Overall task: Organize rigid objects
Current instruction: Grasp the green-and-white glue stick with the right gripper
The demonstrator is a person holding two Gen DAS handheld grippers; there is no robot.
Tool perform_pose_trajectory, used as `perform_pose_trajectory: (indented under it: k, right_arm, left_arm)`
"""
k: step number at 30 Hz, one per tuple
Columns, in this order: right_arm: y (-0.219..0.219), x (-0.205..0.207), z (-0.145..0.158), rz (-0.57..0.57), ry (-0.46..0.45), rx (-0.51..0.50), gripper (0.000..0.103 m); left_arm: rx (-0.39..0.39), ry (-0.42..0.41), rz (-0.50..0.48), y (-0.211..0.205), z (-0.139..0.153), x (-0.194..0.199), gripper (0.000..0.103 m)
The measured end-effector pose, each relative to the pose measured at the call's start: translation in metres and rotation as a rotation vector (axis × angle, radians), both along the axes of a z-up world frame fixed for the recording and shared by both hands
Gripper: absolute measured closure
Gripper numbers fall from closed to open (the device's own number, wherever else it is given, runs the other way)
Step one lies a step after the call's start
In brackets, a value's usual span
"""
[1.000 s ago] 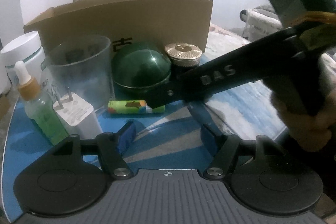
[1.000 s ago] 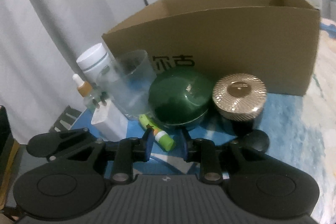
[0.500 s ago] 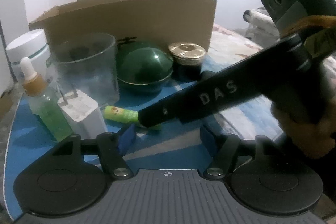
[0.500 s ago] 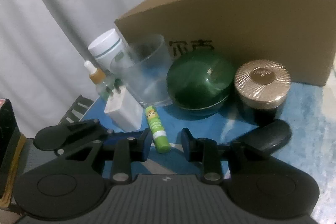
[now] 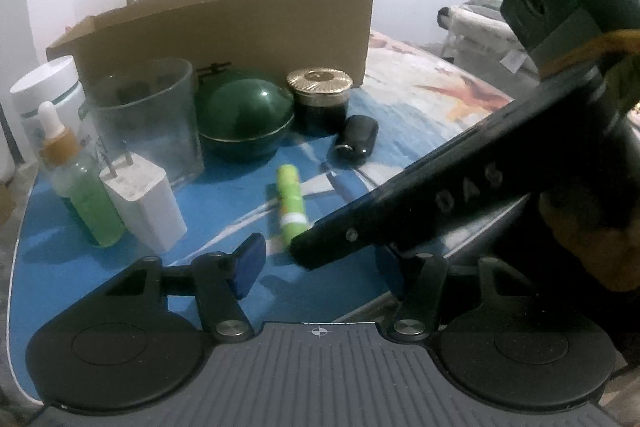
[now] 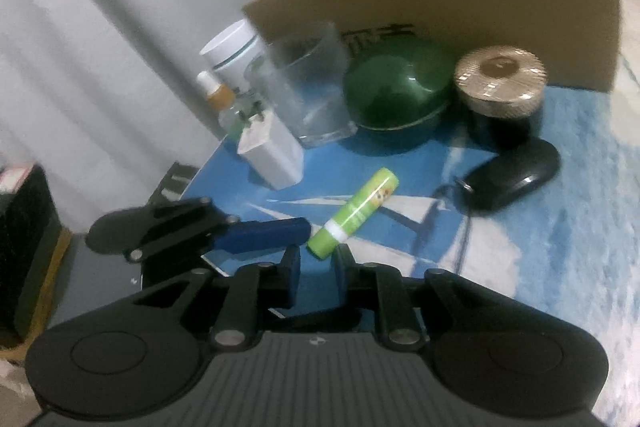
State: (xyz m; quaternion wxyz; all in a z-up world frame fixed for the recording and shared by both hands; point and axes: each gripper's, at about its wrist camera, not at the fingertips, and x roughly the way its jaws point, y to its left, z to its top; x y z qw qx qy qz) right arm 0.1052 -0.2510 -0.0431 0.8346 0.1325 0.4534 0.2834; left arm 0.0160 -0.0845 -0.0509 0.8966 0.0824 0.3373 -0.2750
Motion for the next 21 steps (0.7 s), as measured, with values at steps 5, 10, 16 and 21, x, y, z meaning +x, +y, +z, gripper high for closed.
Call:
perform_pose_trajectory:
  k: [5, 10, 16, 21]
  right_arm:
    - [-0.011, 0.014, -0.004, -0.069, 0.052, 0.066, 0.081]
    - [-0.015, 0.017, -0.007, -0.108, 0.078, 0.097, 0.081]
    - [-0.025, 0.024, -0.011, -0.155, 0.108, 0.143, 0.081]
    - [-0.024, 0.031, -0.013, -0.17, 0.123, 0.175, 0.081]
  left_arm:
    - [-0.004, -0.01, 0.015, -0.001, 0.002, 0.007, 0.042]
    - [0.007, -0.003, 0.011, -0.005, -0.001, 0.016, 0.043]
    - [0.021, -0.008, 0.024, -0.007, 0.0, 0.02, 0.055]
    - [0.01, -0.004, 0.032, -0.007, 0.0, 0.023, 0.067]
